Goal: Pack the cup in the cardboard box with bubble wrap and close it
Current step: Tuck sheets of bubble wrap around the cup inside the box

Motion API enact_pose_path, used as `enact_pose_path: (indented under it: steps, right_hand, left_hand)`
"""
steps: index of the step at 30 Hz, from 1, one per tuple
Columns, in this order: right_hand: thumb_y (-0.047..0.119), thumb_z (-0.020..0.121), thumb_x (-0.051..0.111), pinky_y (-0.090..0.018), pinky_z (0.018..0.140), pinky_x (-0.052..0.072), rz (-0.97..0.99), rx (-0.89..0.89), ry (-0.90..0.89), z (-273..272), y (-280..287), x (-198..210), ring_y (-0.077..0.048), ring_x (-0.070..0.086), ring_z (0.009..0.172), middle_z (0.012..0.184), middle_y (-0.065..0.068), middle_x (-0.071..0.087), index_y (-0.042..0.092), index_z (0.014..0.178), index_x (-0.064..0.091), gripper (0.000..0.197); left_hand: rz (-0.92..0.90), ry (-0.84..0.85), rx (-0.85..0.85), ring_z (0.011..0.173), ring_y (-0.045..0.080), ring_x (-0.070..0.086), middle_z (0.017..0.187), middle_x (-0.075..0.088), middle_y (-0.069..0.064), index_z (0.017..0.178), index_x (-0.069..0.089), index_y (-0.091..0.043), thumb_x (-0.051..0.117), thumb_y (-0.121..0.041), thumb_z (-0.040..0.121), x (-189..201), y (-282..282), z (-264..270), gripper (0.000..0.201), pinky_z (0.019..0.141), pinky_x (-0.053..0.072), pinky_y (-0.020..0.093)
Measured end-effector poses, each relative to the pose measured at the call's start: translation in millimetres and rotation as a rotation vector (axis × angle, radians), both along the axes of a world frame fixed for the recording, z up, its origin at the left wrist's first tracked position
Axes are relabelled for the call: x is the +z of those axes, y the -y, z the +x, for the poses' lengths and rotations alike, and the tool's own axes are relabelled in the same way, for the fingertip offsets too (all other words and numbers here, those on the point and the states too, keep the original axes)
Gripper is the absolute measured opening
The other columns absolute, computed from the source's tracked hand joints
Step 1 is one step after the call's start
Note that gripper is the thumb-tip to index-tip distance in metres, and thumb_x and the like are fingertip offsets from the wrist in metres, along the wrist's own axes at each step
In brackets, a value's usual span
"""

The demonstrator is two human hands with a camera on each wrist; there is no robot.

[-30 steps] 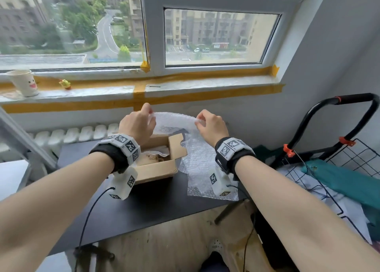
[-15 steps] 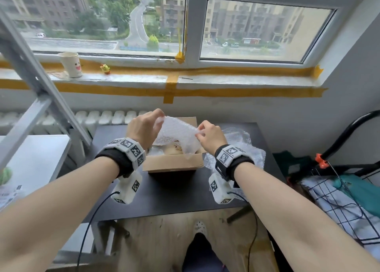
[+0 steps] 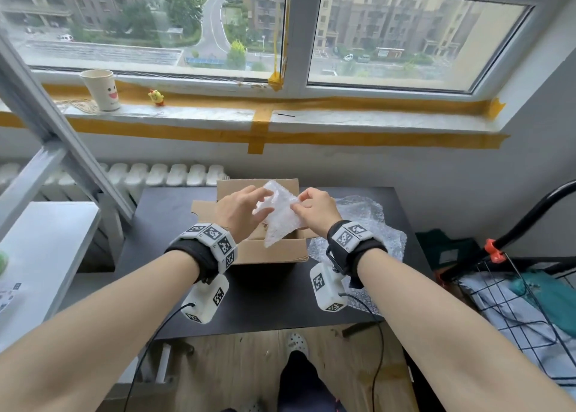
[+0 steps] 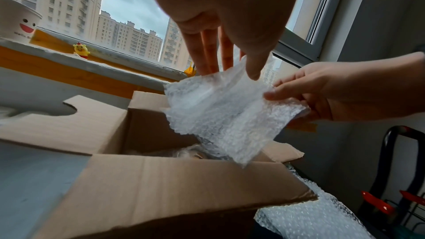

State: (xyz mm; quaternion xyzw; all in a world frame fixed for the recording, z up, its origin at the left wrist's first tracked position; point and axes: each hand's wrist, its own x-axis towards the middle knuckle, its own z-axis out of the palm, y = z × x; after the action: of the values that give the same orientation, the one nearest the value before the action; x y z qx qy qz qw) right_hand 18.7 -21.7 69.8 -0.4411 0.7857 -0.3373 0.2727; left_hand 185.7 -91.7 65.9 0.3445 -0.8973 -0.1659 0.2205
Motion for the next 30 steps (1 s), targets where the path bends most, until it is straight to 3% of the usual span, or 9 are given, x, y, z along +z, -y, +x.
enact_pose_path:
  steps: [3, 6, 8, 11, 13, 15, 22, 28, 30]
  right_hand:
    - [0.019, 0.086, 0.063, -0.038, 0.072, 0.060, -0.021, 0.007, 0.097, 1, 5, 1, -0.029, 0.067, 0.083, 0.090, -0.015, 0.069, 0.015, 0.086, 0.055, 0.009]
    - [0.018, 0.087, 0.062, -0.044, 0.072, 0.060, -0.025, 0.013, 0.169, 2, 9, 1, -0.024, 0.062, 0.068, 0.073, -0.007, 0.064, 0.014, 0.088, 0.055, 0.008]
    - [0.015, 0.088, 0.061, -0.042, 0.071, 0.060, -0.025, 0.027, 0.230, 3, 11, 1, -0.021, 0.061, 0.063, 0.066, -0.002, 0.060, 0.013, 0.090, 0.055, 0.007]
    - [0.007, 0.092, 0.057, -0.040, 0.074, 0.059, 0.004, 0.067, 0.344, 4, 9, 3, -0.022, 0.063, 0.067, 0.075, -0.010, 0.061, 0.008, 0.100, 0.052, 0.010]
    - [0.006, 0.091, 0.058, -0.044, 0.087, 0.056, 0.025, 0.095, 0.352, 2, 6, 0, -0.030, 0.067, 0.081, 0.089, -0.019, 0.066, 0.006, 0.104, 0.054, 0.014]
    - [0.010, 0.088, 0.062, -0.039, 0.095, 0.052, 0.043, 0.123, 0.253, -4, 2, -6, -0.027, 0.065, 0.099, 0.105, -0.018, 0.068, 0.006, 0.106, 0.061, 0.019]
    - [0.025, 0.078, 0.073, -0.038, 0.096, 0.046, 0.215, 0.271, -0.116, -23, -16, -25, -0.023, 0.057, 0.111, 0.116, -0.005, 0.064, 0.016, 0.115, 0.058, 0.041]
    - [0.027, 0.073, 0.077, -0.038, 0.090, 0.047, 0.304, 0.309, -0.213, -26, -20, -41, -0.024, 0.054, 0.108, 0.120, -0.005, 0.055, 0.013, 0.119, 0.044, 0.058]
    - [0.032, 0.071, 0.078, -0.040, 0.094, 0.047, 0.295, 0.336, -0.233, -27, -21, -45, -0.026, 0.053, 0.115, 0.133, -0.005, 0.051, 0.015, 0.121, 0.045, 0.062]
  left_hand:
    - [0.032, 0.022, 0.008, 0.083, 0.026, 0.068, 0.099, 0.068, 0.004, 0.115, 0.063, -0.017, 0.065, -0.038, 0.085, -3, 0, -5, 0.037, 0.069, 0.055, 0.040]
    - [0.077, 0.117, 0.013, 0.094, 0.022, 0.066, 0.116, 0.064, -0.001, 0.125, 0.054, -0.020, 0.065, -0.064, 0.071, -4, -5, -9, 0.070, 0.076, 0.055, 0.038]
    - [0.097, 0.173, 0.044, 0.102, 0.022, 0.064, 0.125, 0.058, -0.002, 0.131, 0.047, -0.021, 0.068, -0.064, 0.069, -5, -7, -12, 0.079, 0.079, 0.053, 0.036]
    - [0.122, 0.180, 0.080, 0.101, 0.028, 0.063, 0.125, 0.057, 0.002, 0.131, 0.044, -0.017, 0.067, -0.042, 0.080, -10, -4, -18, 0.061, 0.078, 0.051, 0.039]
    - [0.148, 0.184, 0.082, 0.098, 0.032, 0.063, 0.124, 0.058, 0.004, 0.129, 0.045, -0.016, 0.059, -0.026, 0.086, -15, -2, -21, 0.046, 0.079, 0.051, 0.041]
    - [0.160, 0.200, 0.070, 0.096, 0.032, 0.063, 0.124, 0.060, 0.003, 0.126, 0.047, -0.018, 0.056, -0.019, 0.087, -19, 0, -23, 0.040, 0.079, 0.051, 0.043]
    - [0.187, 0.329, -0.001, 0.098, 0.032, 0.061, 0.112, 0.065, 0.006, 0.111, 0.053, -0.017, 0.056, -0.019, 0.089, -25, 2, -40, 0.023, 0.080, 0.048, 0.039]
    - [0.207, 0.485, -0.056, 0.103, 0.028, 0.060, 0.114, 0.064, 0.005, 0.106, 0.061, -0.023, 0.057, -0.023, 0.090, -33, 7, -55, 0.017, 0.085, 0.045, 0.036]
    - [0.225, 0.561, -0.082, 0.105, 0.028, 0.059, 0.116, 0.063, 0.006, 0.109, 0.062, -0.024, 0.057, -0.024, 0.090, -33, 11, -57, 0.019, 0.087, 0.045, 0.035]
